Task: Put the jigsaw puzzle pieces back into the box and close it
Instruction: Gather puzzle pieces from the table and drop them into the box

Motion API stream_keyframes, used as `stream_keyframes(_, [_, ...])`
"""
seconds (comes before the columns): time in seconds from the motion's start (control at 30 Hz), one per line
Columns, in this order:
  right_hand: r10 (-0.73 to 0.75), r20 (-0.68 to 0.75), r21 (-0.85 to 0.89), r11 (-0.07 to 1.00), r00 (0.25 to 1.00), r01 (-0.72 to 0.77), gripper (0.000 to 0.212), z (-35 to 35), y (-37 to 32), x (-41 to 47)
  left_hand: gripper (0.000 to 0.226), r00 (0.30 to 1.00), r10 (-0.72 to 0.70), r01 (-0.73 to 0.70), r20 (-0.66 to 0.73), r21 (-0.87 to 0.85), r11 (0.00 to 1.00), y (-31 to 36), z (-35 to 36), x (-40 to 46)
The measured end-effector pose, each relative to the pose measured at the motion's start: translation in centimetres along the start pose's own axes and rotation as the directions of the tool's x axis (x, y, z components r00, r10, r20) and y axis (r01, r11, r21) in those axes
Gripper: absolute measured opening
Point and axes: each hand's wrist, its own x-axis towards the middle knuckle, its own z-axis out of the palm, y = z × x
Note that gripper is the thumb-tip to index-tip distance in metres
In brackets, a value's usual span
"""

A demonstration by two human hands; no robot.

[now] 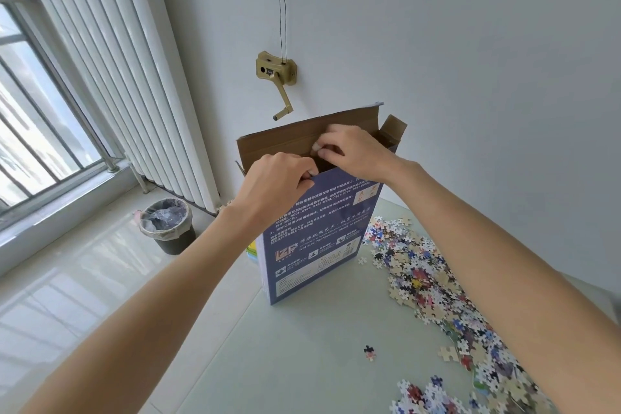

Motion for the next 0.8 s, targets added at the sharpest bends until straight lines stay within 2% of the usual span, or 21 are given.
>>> stream_keyframes(0.13, [-0.008,-0.176,0.073,0.997,0.984,0.021,0.017,-0.1,-0.6,-2.1,0.019,1.0,0.005,-0.005,-0.013,0.043,0.999,0.2,0.0,-0.1])
stream_keyframes(0.2, [-0.003,-0.302,0.066,0.998,0.953,0.024,0.018,0.0,-1.0,-4.7,0.021,0.992,0.056,-0.046,-0.112,0.087,0.995,0.6,0.1,-0.4])
stream_keyframes(0.3, [0.013,-0.445,-0.085,0.995,0.895,-0.057,0.022,1.0,-1.4,-10.7,0.02,0.929,0.212,-0.197,-0.303,0.079,0.977,2.0,0.5,-1.5])
stream_keyframes(0.4, [0.116,-0.475,-0.128,0.972,0.872,-0.199,0.016,3.3,-1.1,-17.8,0.021,0.874,0.318,-0.339,-0.366,0.009,0.941,4.7,2.7,-3.6])
stream_keyframes(0.5, [0.308,-0.392,-0.054,0.933,0.867,-0.356,0.016,6.6,-0.7,-25.3,0.017,0.905,0.284,-0.348,-0.315,-0.167,0.923,8.2,6.3,-6.7])
stream_keyframes(0.57, [0.493,-0.254,0.005,0.861,0.832,-0.509,0.023,9.0,-0.4,-30.6,0.013,0.955,0.213,-0.271,-0.207,-0.314,0.91,10.6,9.5,-9.0])
stream_keyframes(0.63, [0.645,-0.131,0.048,0.763,0.753,-0.645,0.03,11.5,-0.3,-36.0,0.014,0.992,0.105,-0.058,0.069,-0.494,0.867,12.8,12.9,-11.5])
stream_keyframes(0.67, [0.691,-0.089,0.062,0.722,0.717,-0.689,0.03,12.6,-0.3,-38.3,0.014,0.968,0.056,0.092,0.244,-0.553,0.828,13.5,14.5,-12.6])
stream_keyframes(0.73, [0.77,-0.048,0.093,0.638,0.637,-0.764,0.023,14.7,-0.7,-43.2,0.016,0.844,0.025,0.312,0.536,-0.529,0.789,15.0,18.2,-15.0])
stream_keyframes(0.8, [0.834,-0.021,0.094,0.551,0.552,-0.829,0.027,17.0,-0.9,-47.4,0.025,0.752,-0.001,0.353,0.659,-0.403,0.844,15.2,21.6,-17.6])
